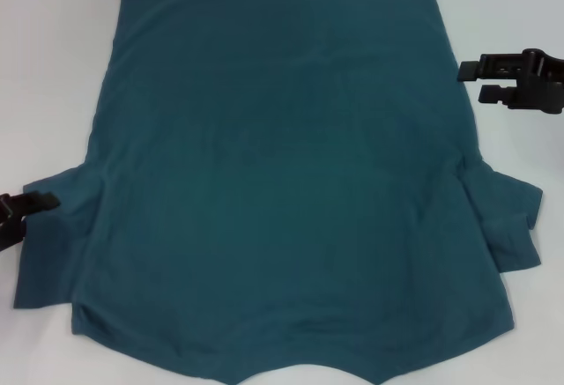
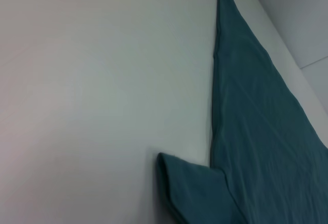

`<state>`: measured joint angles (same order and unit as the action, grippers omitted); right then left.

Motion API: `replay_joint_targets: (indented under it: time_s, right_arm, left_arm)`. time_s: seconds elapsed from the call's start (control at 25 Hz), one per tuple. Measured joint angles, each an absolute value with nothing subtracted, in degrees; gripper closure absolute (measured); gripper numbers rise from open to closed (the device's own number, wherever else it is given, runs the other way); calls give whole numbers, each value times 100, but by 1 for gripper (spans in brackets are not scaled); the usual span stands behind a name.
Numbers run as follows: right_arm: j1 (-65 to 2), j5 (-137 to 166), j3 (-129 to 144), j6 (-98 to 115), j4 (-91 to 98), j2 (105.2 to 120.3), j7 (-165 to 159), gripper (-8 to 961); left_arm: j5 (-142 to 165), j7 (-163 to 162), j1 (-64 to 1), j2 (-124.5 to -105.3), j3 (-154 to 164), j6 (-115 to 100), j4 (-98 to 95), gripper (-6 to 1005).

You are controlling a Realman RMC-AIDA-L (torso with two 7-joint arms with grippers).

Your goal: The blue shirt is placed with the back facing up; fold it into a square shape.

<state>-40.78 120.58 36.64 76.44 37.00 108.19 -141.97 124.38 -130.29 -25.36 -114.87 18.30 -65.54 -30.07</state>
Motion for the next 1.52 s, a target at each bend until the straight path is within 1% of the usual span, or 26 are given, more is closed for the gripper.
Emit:
replay_joint_targets:
  time_s: [0.24,0.44,0.68,0.76,0.88,1.08,1.36,1.52]
  right_arm:
    - [-4078,12068,3665,7670,3696,10819,-14200,250]
    - [-4044,12092,3665,7674,3643,10819,-14179,250]
    - [-3951,12092,3665,7666,3637,10819,-14156,250]
    - [-3936,12082,3665,7666,3637,10819,-14159,250]
    - [-3919,12075,3665,7664,3637,10819,-14174,249]
    - [-3919,12072,3665,7674,3644,10819,-14190,249]
    - [-3916,12079,3665,7679,3642,10819,-14194,249]
    - [-3912,12088,3665,7682,3640,10817,-14195,249]
  left_arm:
    - [12450,-12968,-2504,-11487,1830,-6592,-3046,513]
    - [12455,-12733,-2523,-11481,1828,-6715,-3068,744]
    - [12461,-12230,-2584,-11480,2119,-6876,-3477,973]
    - [12469,-12173,-2587,-11481,2393,-6854,-3711,983]
    - [12602,-12137,-2648,-11431,2867,-6792,-4004,997]
    - [13511,-12365,-2934,-11370,3070,-6707,-4304,998]
    - [14353,-12809,-3128,-11376,3129,-6426,-4696,997]
    - [14679,-12900,-3296,-11323,3174,-6454,-4752,997]
